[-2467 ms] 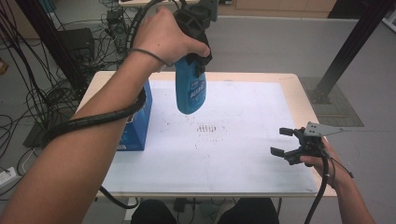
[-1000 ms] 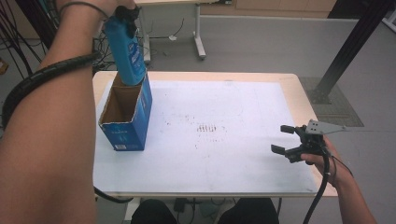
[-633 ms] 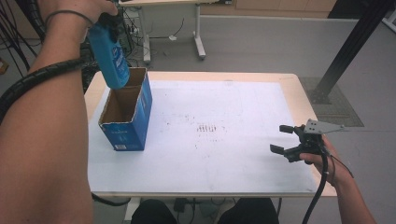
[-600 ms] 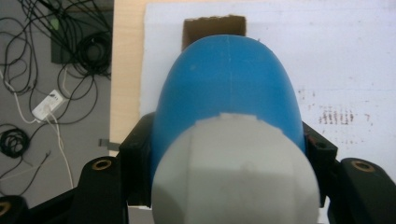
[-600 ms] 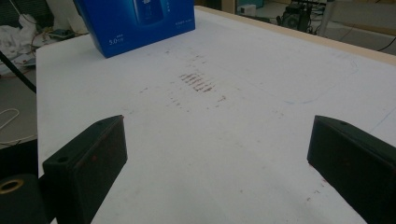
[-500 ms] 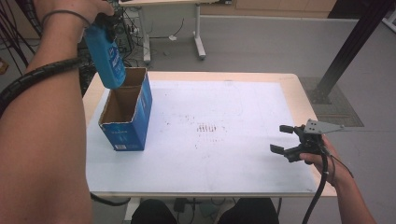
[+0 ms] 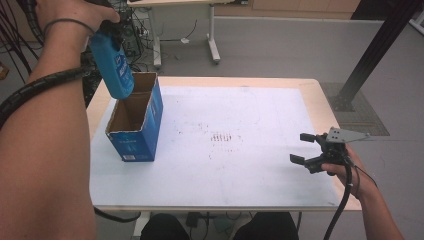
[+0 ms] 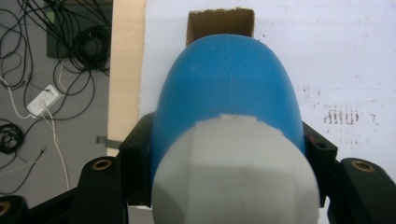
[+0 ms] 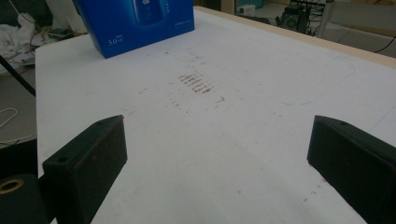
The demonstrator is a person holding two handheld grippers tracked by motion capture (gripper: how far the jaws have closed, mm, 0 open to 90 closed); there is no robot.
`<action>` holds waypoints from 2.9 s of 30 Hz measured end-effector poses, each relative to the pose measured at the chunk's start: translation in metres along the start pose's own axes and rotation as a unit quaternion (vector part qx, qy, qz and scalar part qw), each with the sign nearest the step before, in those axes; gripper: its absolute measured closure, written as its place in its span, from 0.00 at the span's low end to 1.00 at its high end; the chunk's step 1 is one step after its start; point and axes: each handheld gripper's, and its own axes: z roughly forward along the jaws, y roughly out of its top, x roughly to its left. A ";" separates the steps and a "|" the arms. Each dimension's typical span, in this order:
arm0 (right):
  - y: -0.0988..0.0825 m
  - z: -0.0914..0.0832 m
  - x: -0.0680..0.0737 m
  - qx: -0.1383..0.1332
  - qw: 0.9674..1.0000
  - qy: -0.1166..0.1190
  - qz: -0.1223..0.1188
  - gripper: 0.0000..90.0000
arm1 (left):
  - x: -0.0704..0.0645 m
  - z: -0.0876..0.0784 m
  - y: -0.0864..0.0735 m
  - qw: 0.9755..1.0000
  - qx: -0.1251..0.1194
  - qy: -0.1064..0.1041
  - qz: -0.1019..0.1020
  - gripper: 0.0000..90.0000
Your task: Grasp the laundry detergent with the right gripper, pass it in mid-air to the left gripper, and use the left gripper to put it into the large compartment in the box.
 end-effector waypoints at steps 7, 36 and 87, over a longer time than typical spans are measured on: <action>-0.002 0.001 0.000 0.000 1.000 -0.001 0.002 0.05 | 0.000 0.015 0.001 1.000 0.011 0.003 -0.002 0.42; -0.004 0.002 0.001 0.001 1.000 -0.001 0.004 0.05 | -0.003 0.059 -0.003 1.000 0.031 0.005 -0.003 0.42; -0.008 -0.008 0.003 0.002 1.000 -0.011 0.007 0.05 | -0.006 0.120 -0.007 0.999 0.053 -0.003 0.008 0.42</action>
